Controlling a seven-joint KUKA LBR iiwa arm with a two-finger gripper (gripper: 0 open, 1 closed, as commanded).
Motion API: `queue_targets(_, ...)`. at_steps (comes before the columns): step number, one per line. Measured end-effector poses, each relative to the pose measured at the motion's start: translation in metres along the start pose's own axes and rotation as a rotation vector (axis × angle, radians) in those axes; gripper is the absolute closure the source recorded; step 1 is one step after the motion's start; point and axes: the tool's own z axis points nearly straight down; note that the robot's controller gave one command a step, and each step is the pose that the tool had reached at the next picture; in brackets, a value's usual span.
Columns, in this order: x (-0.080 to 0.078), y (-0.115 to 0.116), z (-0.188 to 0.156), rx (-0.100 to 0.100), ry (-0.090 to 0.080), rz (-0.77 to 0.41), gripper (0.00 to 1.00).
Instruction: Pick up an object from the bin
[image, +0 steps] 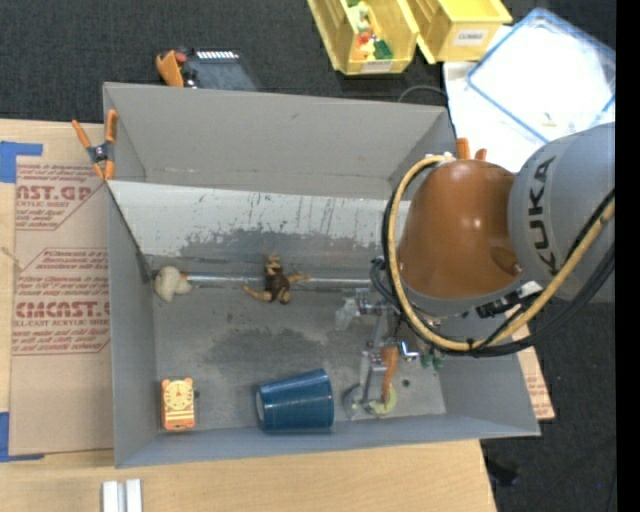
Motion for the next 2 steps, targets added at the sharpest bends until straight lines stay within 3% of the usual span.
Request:
queue_targets(1,-0.002,0.0,-0.004,0.0,-0.008,0.001,0.0)
queue_targets(2,-0.003,0.018,0.029,-0.001,-0.017,0.111,0.0)
